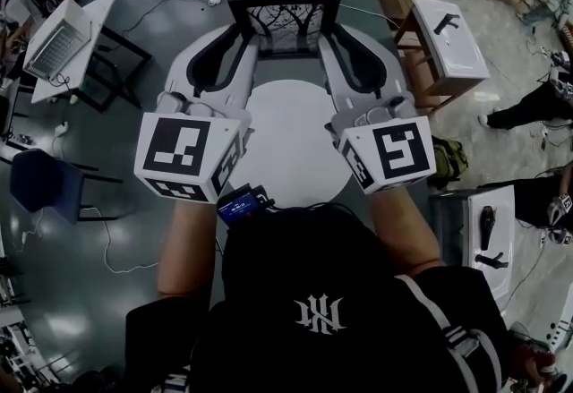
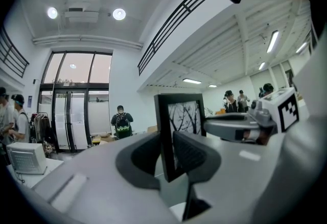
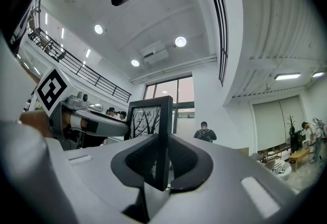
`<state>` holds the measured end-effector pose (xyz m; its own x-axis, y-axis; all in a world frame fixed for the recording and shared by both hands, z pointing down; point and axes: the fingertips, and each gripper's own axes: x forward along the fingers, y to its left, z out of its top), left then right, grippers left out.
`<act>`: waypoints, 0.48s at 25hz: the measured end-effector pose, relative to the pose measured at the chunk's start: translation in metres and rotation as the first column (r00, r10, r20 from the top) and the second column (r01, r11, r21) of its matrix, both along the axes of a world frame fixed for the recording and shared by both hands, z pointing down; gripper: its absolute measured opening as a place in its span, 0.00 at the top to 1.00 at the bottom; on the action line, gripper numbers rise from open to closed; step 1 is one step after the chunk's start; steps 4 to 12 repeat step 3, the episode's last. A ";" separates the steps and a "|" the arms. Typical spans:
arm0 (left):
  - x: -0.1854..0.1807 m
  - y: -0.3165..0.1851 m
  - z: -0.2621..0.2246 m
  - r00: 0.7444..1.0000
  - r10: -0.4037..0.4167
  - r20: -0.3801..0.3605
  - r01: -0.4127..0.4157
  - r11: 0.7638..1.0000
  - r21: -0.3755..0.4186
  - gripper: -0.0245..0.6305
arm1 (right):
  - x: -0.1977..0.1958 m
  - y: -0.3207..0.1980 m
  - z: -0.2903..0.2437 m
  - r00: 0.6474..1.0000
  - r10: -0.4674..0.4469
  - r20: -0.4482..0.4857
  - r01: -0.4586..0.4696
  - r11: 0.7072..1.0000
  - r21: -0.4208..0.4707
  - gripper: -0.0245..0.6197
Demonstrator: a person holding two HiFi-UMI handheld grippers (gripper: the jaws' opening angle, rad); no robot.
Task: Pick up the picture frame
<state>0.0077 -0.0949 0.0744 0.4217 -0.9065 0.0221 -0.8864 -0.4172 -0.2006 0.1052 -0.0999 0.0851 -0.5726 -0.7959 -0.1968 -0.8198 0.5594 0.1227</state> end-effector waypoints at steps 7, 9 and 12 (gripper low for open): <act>-0.005 -0.002 0.001 1.000 -0.002 -0.001 0.002 1.000 0.001 0.85 | -0.005 -0.003 0.001 1.000 -0.002 0.000 0.002 1.000 -0.001 0.87; -0.005 -0.002 0.001 1.000 -0.002 -0.001 0.002 1.000 0.001 0.85 | -0.005 -0.003 0.001 1.000 -0.002 0.000 0.002 1.000 -0.001 0.87; -0.005 -0.002 0.001 1.000 -0.002 -0.001 0.002 1.000 0.001 0.85 | -0.005 -0.003 0.001 1.000 -0.002 0.000 0.002 1.000 -0.001 0.87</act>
